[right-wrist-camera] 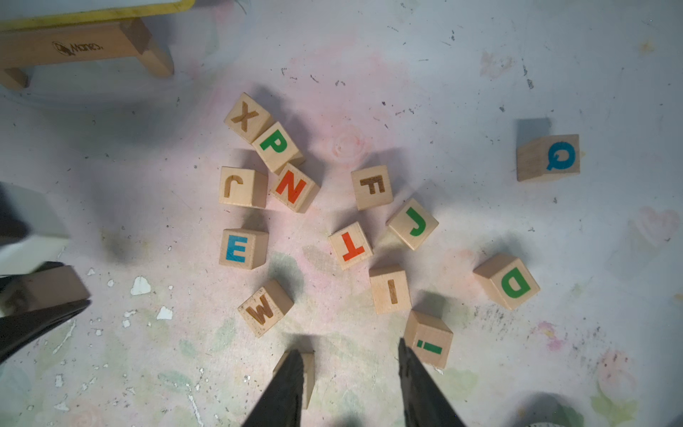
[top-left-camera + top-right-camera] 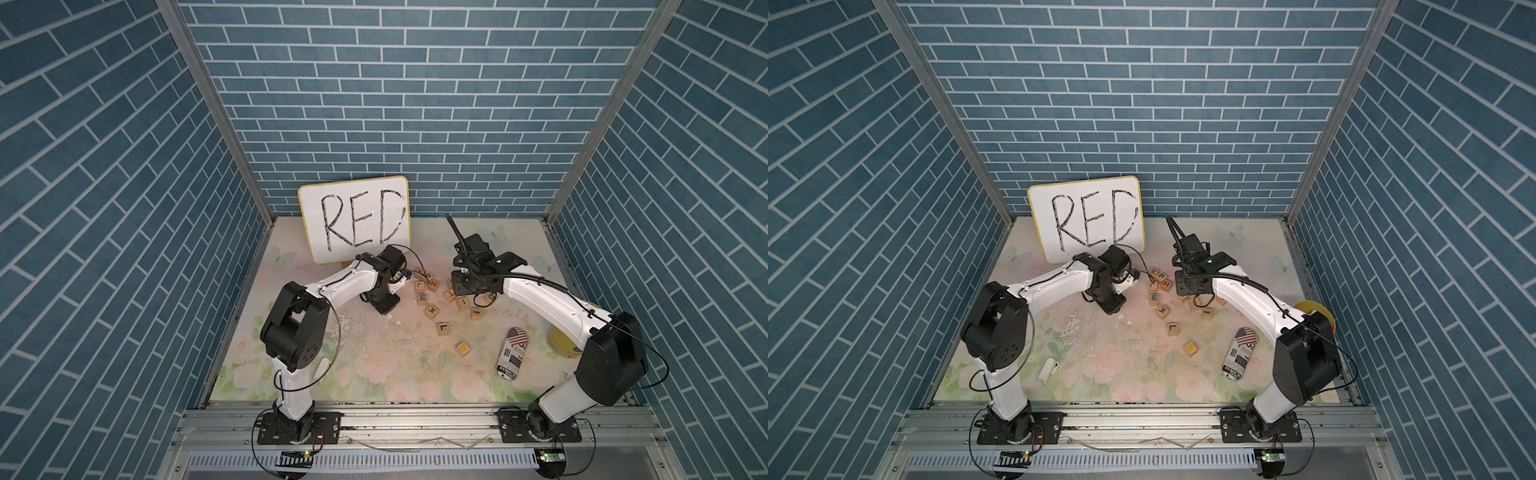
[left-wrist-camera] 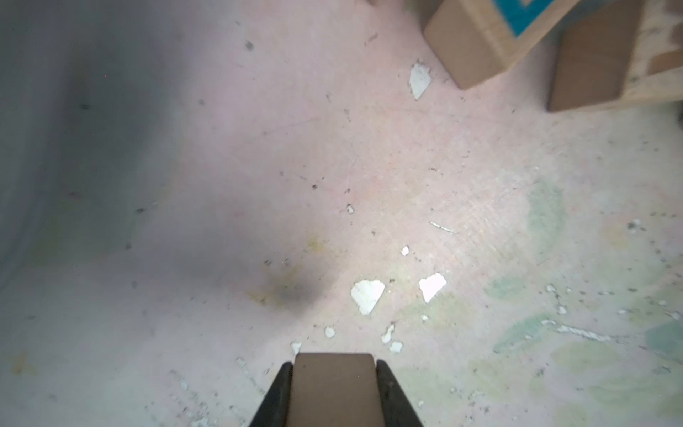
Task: Assemble the uppercase word "red" with letter blocks
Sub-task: Pick up the letter block from the center of the board, then place the letter block at the center of the board.
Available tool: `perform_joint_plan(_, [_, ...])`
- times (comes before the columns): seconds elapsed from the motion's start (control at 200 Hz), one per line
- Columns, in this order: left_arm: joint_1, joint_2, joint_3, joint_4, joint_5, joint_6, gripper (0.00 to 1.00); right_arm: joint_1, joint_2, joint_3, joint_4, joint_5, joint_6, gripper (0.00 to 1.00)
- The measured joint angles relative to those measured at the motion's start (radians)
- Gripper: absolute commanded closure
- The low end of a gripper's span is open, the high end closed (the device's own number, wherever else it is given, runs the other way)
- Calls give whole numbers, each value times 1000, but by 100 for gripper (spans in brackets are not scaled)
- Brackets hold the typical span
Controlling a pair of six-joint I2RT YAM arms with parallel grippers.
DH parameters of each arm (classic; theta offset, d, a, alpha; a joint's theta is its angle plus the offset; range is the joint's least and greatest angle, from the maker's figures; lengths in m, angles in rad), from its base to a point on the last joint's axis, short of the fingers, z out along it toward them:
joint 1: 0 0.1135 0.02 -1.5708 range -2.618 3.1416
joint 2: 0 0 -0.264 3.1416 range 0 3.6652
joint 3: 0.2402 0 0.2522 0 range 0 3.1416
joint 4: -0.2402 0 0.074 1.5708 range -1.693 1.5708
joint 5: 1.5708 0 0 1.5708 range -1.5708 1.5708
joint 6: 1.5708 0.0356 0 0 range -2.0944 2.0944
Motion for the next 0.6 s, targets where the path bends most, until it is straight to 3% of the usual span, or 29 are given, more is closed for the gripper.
perform_joint_plan(0.155, [83,-85,-24,-12,2,0,76,0,3,0,10,-8,0,57])
perform_joint_plan(0.6, [371,-144,-165,-45,26,11,75,-2,58,0,38,-34,1,57])
